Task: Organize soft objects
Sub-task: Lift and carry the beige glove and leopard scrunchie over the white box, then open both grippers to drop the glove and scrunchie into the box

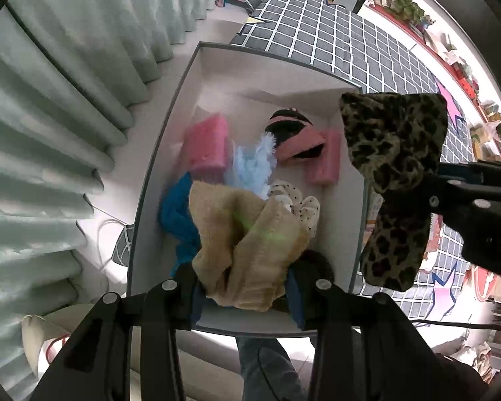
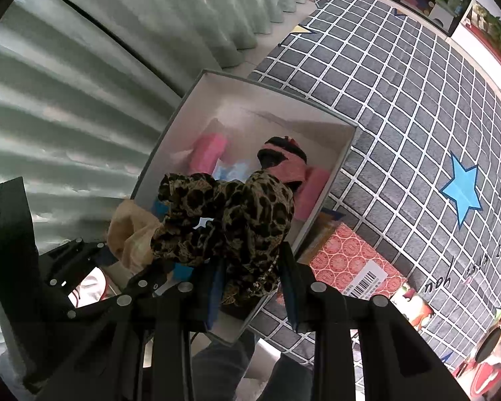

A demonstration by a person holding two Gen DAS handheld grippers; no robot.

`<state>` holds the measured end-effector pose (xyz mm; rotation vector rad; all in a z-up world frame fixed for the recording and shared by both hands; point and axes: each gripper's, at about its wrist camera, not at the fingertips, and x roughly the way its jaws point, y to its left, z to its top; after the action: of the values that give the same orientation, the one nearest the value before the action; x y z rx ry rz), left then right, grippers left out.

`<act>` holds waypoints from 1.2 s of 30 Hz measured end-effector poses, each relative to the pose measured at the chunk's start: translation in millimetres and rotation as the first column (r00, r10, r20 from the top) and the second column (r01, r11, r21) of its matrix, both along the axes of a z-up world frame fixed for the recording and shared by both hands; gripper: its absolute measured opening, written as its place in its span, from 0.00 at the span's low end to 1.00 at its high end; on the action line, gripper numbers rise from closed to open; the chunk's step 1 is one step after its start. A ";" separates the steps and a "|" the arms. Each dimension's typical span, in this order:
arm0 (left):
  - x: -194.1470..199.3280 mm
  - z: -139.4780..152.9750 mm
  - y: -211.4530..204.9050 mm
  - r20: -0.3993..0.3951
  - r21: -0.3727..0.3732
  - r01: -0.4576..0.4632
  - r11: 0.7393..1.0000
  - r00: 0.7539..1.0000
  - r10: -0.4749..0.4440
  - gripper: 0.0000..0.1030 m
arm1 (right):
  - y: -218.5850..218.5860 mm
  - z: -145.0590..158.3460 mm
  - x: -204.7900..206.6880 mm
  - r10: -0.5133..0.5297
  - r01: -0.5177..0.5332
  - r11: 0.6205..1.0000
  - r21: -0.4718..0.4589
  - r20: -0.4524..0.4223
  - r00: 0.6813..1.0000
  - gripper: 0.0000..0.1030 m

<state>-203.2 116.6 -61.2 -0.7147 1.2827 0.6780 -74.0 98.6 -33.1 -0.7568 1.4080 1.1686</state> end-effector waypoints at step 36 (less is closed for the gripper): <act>7.0 1.1 1.9 0.015 0.011 0.057 0.998 0.998 -0.057 0.81 | 5.6 -7.3 1.8 -0.002 0.002 1.000 -0.007 -0.017 1.000 0.54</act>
<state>-196.2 118.5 -60.0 -0.6712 1.2804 0.6313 -72.2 104.2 -40.3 -0.7518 1.4274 1.1713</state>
